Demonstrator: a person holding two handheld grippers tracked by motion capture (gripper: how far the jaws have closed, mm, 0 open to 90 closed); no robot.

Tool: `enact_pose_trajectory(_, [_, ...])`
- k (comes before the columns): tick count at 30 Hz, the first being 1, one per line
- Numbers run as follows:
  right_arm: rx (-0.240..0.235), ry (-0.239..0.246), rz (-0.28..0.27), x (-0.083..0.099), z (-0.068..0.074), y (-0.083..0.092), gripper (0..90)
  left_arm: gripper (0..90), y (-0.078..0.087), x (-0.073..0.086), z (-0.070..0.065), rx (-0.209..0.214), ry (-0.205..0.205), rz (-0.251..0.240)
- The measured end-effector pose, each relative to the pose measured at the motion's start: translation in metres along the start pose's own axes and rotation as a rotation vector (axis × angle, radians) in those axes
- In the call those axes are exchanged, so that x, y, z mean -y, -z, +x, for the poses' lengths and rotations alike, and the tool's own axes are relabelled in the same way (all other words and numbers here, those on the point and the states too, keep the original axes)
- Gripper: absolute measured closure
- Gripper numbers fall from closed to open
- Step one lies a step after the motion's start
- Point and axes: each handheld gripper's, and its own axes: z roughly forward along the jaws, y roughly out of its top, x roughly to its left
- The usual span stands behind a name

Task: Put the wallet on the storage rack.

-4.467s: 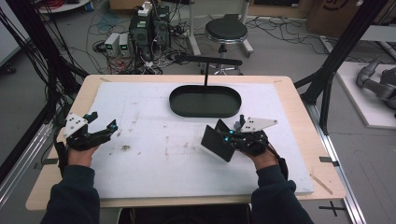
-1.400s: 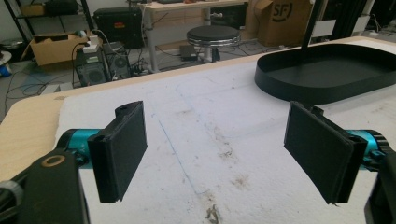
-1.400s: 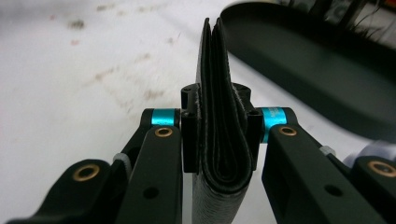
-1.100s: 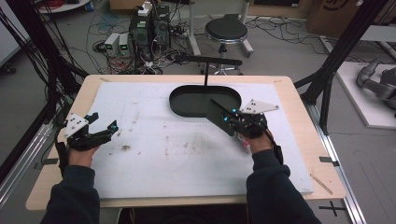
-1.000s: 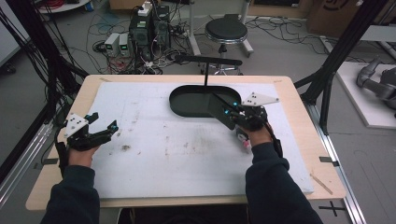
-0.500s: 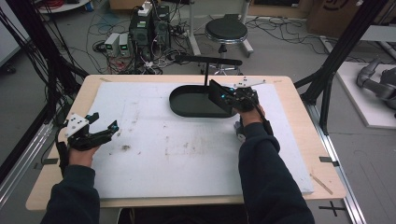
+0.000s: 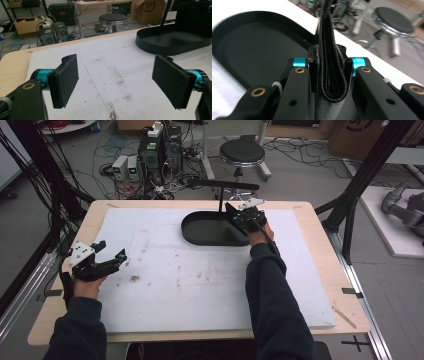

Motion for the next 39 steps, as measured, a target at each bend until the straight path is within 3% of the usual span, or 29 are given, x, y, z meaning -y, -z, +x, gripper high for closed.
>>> enact_pose_trajectory(6, [0.059,0.027,0.054,0.005,0.004,-0.013,76.5,21.0,0.0,0.001,0.001,0.002,0.001,-0.001])
enact_pose_trajectory(11, [0.109,0.026,0.044,0.006,0.002,-0.016,76.5,21.0,0.0,0.001,0.001,0.002,0.004,-0.001])
enact_pose_trajectory(14, [0.14,0.049,0.051,0.008,0.001,-0.02,76.3,21.0,0.0,0.001,0.001,0.0,0.0,0.002])
enact_pose_trajectory(17, [0.151,0.034,0.048,0.009,0.002,-0.022,75.6,21.0,0.0,0.001,0.001,0.0,0.001,0.001])
enact_pose_trajectory(21, [0.073,0.01,0.037,0.01,0.003,-0.024,60.5,21.0,0.0,0.001,0.001,0.001,0.004,0.001])
enact_pose_trajectory(24, [0.043,0.009,0.013,0.009,0.005,-0.022,55.0,21.0,0.0,0.001,0.0,0.002,-0.001,0.001])
enact_pose_trajectory(32, [-0.013,-0.018,-0.053,0.004,0.006,-0.013,50.9,21.0,0.0,0.001,0.0,0.002,0.0,0.002])
enact_pose_trajectory(39, [-0.071,-0.033,-0.081,0.003,-0.009,0.014,50.7,21.0,0.001,0.001,0.0,0.003,0.006,-0.001])
